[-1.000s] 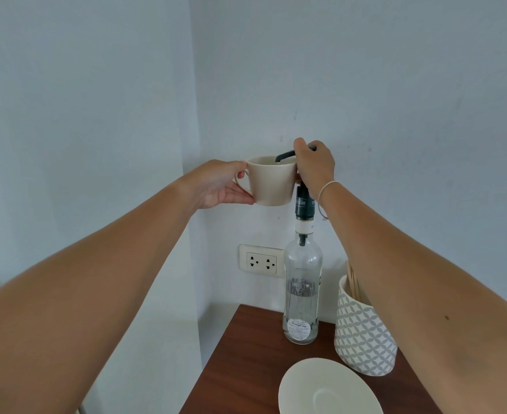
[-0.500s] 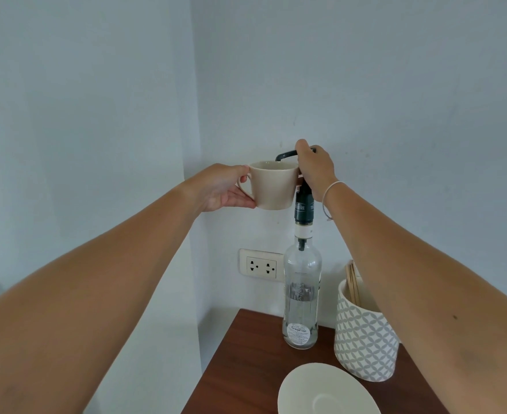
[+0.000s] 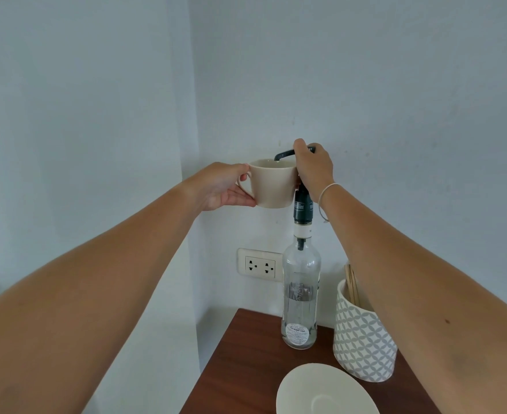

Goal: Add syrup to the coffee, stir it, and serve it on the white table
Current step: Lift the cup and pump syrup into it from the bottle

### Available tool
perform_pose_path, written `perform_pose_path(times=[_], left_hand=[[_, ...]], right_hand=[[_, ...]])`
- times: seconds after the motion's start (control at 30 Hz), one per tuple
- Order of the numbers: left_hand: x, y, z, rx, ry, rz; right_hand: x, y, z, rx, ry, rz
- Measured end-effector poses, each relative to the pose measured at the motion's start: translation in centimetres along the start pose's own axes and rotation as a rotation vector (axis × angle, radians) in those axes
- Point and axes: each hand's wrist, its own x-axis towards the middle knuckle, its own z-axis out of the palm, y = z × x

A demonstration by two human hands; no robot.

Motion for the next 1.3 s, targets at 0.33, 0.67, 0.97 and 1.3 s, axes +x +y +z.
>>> perform_pose_path(times=[0.33, 0.67, 0.97, 1.3], left_hand=[[-0.23, -0.16, -0.29, -0.011, -0.005, -0.003], [-0.26, -0.13, -0.42, -0.008, -0.003, -0.010], [-0.26, -0.35, -0.44, -0.016, -0.006, -0.008], [-0.27, -0.59, -0.26, -0.026, -0.010, -0.014]], right_hand=[[-0.15, 0.02, 0.23, 0.033, 0.013, -0.003], [-0.24, 0.18, 0.33, 0.011, 0.038, -0.014], [-0.21, 0.33, 0.37, 0.001, 0.044, -0.023], [-0.20, 0.64, 0.38, 0.009, 0.048, -0.025]])
